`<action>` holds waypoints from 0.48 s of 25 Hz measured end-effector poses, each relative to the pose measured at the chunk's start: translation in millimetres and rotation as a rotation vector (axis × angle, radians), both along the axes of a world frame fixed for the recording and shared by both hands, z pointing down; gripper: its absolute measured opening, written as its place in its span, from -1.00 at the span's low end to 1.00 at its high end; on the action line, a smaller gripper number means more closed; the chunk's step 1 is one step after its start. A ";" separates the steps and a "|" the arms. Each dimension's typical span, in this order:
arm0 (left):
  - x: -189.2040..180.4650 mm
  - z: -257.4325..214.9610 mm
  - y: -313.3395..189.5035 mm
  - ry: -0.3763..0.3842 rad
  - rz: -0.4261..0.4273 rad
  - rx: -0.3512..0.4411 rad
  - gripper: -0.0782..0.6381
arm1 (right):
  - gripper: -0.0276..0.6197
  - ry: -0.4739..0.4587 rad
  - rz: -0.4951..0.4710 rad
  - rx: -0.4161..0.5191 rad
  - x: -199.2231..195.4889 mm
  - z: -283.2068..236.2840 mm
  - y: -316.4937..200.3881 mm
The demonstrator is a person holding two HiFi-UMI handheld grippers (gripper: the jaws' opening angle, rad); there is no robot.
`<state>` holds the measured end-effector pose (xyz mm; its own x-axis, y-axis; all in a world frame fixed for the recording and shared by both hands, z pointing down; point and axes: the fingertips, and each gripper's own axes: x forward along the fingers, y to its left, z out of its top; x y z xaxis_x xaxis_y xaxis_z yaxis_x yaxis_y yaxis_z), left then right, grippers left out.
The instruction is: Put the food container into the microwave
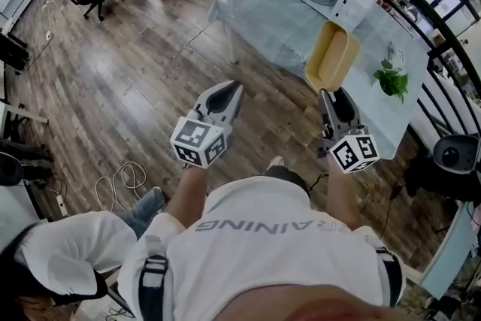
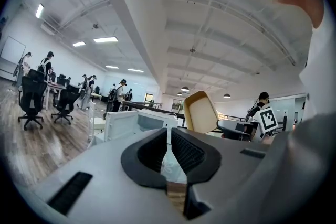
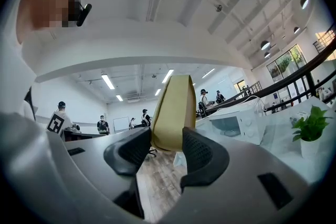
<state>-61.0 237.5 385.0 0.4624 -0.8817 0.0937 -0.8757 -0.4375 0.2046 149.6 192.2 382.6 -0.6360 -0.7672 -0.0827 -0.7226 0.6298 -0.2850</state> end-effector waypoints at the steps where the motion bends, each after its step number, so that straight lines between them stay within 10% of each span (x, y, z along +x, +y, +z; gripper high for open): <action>1: 5.3 -1.3 -8.9 -0.004 -0.001 -0.001 -0.64 | -0.27 -0.002 -0.004 -0.001 4.0 -0.7 -9.2; 12: 77.7 -8.5 -94.8 -0.027 0.009 -0.007 -0.64 | -0.27 -0.010 -0.029 -0.020 67.2 -1.0 -91.6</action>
<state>16.7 142.7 376.5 0.4673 -0.8769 0.1128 -0.8771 -0.4437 0.1838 216.8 100.6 381.6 -0.6572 -0.7500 -0.0742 -0.7012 0.6446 -0.3047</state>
